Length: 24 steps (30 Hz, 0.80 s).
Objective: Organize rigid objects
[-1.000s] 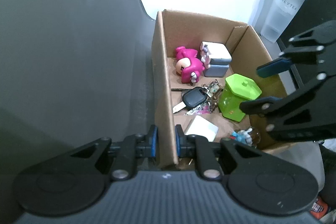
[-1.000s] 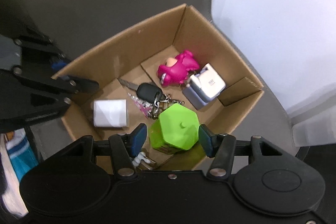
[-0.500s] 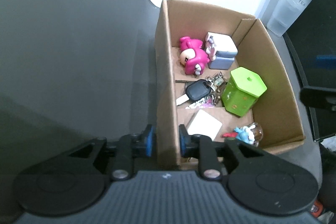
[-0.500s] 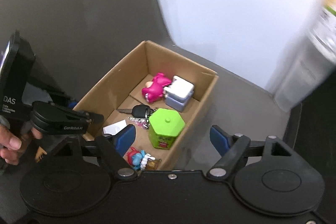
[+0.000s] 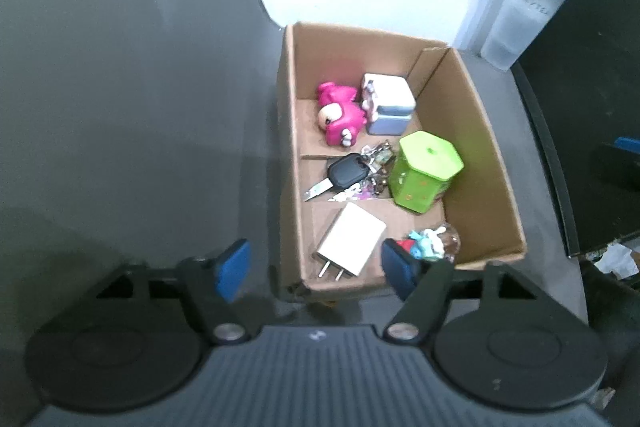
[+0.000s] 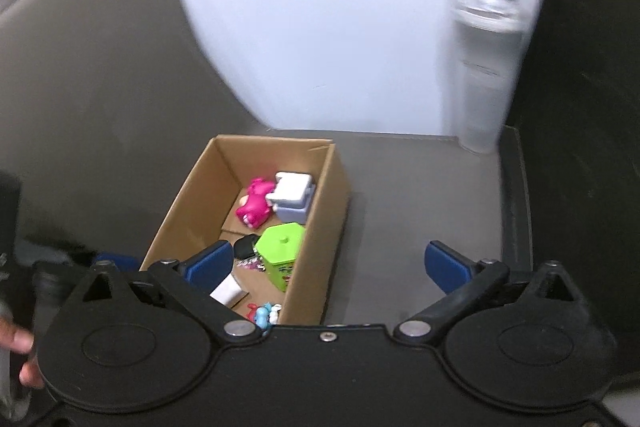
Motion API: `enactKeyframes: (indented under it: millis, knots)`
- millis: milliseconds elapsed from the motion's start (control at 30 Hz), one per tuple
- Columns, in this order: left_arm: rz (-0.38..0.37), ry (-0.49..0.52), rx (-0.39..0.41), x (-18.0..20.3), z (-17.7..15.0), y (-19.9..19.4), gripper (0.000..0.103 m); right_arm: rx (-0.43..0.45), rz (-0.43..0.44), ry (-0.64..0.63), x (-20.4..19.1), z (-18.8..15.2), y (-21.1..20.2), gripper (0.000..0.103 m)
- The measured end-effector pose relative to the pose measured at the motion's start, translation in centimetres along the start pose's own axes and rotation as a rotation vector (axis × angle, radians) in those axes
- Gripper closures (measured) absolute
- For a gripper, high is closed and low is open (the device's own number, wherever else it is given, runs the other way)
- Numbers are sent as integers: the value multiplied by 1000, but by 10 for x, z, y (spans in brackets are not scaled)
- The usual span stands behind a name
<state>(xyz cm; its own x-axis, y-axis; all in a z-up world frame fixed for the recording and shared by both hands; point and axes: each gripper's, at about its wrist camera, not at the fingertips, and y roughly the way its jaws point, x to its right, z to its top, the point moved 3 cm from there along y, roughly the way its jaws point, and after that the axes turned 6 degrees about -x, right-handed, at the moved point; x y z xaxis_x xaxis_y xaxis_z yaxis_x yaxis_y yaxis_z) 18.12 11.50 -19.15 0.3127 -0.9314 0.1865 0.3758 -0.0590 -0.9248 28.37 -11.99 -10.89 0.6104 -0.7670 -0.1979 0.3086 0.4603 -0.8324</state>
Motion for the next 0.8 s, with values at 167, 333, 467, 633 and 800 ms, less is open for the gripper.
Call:
enactKeyframes:
  millis: [167,333,467,633,800]
  knots:
    - [15,-8,18,5,-6,-23,19,12,-9,94,10,-13,-13,0]
    - [1,-7,63,9,-10,-46,19,41,-22,154,16,-29,-36,0]
    - [16,18,119,16,-12,-68,19,50,-51,228,26,-39,-53,0]
    - [22,31,171,21,-17,-94,7,68,-76,258,27,-50,-74,0]
    - [11,73,225,31,-25,-123,7,101,-61,266,17,-59,-97,0]
